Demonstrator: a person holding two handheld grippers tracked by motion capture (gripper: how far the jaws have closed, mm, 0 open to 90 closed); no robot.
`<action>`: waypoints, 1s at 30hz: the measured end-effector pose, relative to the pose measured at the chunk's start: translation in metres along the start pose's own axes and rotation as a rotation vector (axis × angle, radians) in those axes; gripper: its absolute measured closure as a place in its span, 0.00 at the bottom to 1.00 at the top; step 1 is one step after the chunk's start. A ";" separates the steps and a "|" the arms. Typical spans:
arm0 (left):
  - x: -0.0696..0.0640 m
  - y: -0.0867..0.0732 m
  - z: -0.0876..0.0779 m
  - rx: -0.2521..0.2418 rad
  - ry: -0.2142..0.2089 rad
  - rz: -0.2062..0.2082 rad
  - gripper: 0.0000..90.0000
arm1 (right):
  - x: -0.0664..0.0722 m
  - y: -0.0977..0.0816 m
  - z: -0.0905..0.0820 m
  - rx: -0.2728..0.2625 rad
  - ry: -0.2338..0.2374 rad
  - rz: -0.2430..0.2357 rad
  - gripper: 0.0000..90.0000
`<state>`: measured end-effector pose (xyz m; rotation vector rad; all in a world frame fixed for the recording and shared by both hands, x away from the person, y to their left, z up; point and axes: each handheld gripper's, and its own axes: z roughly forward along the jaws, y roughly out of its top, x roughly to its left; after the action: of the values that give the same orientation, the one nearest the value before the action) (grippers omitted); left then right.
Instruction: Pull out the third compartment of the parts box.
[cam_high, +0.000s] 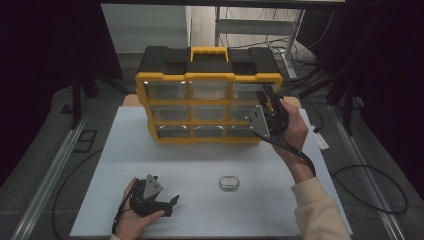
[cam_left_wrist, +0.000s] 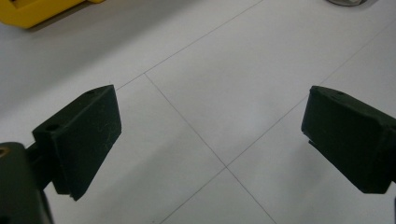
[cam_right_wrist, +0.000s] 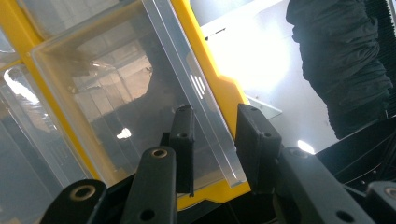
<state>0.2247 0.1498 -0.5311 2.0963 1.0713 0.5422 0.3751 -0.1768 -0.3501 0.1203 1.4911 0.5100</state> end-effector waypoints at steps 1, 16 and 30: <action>0.000 0.000 0.000 0.000 0.000 0.000 0.06 | 0.000 0.000 0.000 -0.001 0.003 0.000 0.76; 0.000 0.000 0.000 -0.001 0.001 0.001 0.06 | -0.001 0.000 -0.003 -0.008 0.004 -0.001 0.79; 0.000 0.000 0.000 -0.002 0.001 0.000 0.06 | -0.001 0.000 -0.005 -0.012 0.007 -0.011 0.79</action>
<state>0.2248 0.1501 -0.5315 2.0949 1.0705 0.5441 0.3706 -0.1787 -0.3498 0.1016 1.4945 0.5109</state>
